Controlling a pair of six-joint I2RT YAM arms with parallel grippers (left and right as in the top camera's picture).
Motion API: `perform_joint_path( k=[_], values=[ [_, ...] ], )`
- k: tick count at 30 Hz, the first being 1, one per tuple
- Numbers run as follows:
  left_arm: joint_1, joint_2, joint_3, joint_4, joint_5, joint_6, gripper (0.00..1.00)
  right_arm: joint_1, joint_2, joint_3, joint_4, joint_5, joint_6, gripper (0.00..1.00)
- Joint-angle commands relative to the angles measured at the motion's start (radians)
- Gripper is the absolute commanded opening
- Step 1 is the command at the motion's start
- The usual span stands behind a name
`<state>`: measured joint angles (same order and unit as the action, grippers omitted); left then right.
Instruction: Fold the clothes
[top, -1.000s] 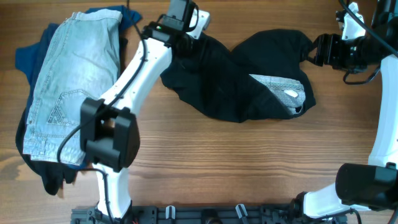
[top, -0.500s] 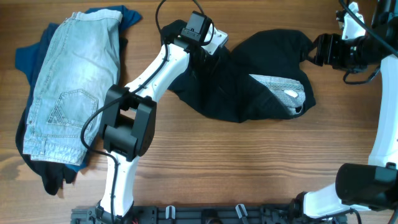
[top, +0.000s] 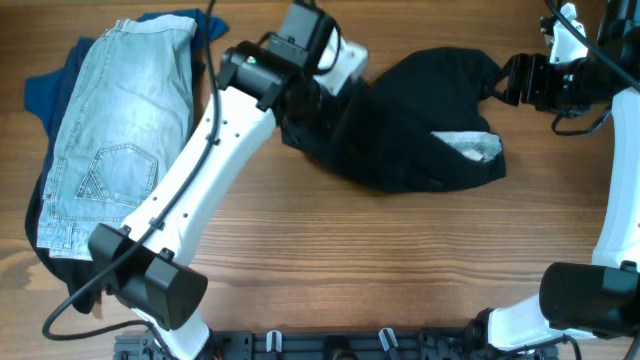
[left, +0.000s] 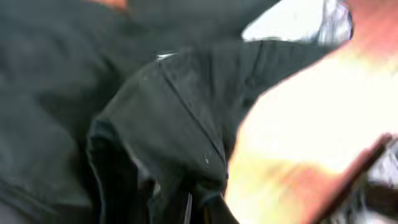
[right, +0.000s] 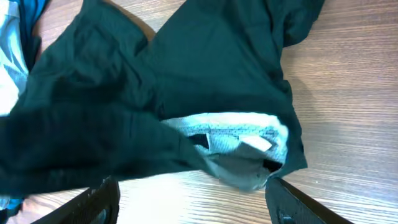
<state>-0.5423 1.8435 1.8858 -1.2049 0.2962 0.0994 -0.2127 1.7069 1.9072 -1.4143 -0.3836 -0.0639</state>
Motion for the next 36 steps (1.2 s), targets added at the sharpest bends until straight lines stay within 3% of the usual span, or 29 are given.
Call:
perform_joint_path(
  k=[1, 6, 16, 19, 23, 29, 33, 36],
  values=[
    [-0.033, 0.018, -0.003, -0.106, -0.001, -0.002, 0.04, 0.000, -0.009, 0.009, -0.020, 0.011, 0.010, 0.76],
    [-0.050, 0.019, -0.003, -0.197, -0.002, -0.002, 0.04, 0.000, -0.009, -0.018, -0.085, 0.090, 0.047, 0.76],
    [-0.050, 0.029, -0.007, -0.212, -0.010, -0.003, 0.04, -0.003, -0.009, -0.391, 0.058, 0.171, 0.165, 0.68],
    [-0.050, 0.051, -0.022, -0.200, -0.010, -0.003, 0.04, -0.003, -0.009, -0.449, 0.134, 0.167, 0.184, 0.57],
    [-0.050, 0.071, -0.089, -0.131, -0.012, -0.014, 0.04, -0.003, -0.009, -0.462, 0.178, 0.167, 0.194, 0.54],
    [-0.049, 0.071, -0.133, -0.052, -0.093, -0.164, 0.04, -0.003, -0.009, -0.513, 0.217, 0.167, 0.194, 0.41],
    [-0.055, 0.071, -0.133, -0.072, -0.092, -0.236, 0.04, -0.003, -0.009, -0.552, 0.252, 0.166, 0.194, 0.41],
    [-0.076, 0.071, -0.133, -0.184, -0.082, -0.235, 0.04, -0.003, -0.009, -0.557, 0.267, 0.159, 0.193, 0.47]
  ],
)
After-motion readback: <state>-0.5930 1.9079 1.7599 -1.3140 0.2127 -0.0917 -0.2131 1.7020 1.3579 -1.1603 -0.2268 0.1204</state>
